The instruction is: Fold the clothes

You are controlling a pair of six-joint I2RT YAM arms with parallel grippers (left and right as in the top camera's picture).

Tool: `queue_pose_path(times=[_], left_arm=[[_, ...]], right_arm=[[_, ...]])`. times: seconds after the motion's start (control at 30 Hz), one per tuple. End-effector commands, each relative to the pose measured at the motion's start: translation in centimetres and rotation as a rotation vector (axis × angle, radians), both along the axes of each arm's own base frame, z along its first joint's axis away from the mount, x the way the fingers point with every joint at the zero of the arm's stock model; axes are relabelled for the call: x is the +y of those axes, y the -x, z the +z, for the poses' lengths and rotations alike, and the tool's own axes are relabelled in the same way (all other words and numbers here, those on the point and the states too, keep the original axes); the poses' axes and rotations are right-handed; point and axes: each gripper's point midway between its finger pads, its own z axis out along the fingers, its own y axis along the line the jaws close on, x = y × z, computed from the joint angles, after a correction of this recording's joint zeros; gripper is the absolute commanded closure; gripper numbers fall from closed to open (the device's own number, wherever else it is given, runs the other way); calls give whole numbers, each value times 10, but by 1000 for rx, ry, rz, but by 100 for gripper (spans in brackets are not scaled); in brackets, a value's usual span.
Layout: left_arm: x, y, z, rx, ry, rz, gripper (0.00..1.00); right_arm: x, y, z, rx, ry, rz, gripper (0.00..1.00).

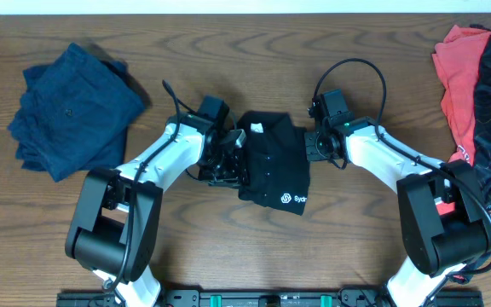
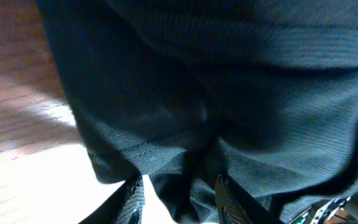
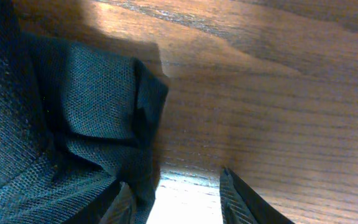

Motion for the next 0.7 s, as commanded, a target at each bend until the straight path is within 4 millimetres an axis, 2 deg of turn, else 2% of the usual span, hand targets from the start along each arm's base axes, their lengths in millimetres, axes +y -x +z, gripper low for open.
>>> queue_pose_path(times=[0.0,0.07,0.13,0.17,0.23,0.27,0.67], left_arm=[[-6,10,-4,44,53,2,60],[-7,10,-4,43,64,1,60],[-8,9,-3,37,70,-2,64],[-9,9,-3,36,74,-3,69],[-9,9,-3,37,78,-5,88],[-9,9,-3,38,77,-5,93],[-4,22,-1,106,50,19,94]], right_arm=[[-17,14,-22,68,72,-10,58],[-17,14,-23,71,73,-10,58],[-18,15,-23,72,73,-10,58],[-18,15,-23,73,74,-10,58],[-18,15,-23,74,74,-10,58],[-18,15,-23,75,74,-10,58],[-18,15,-23,75,75,-10,58]])
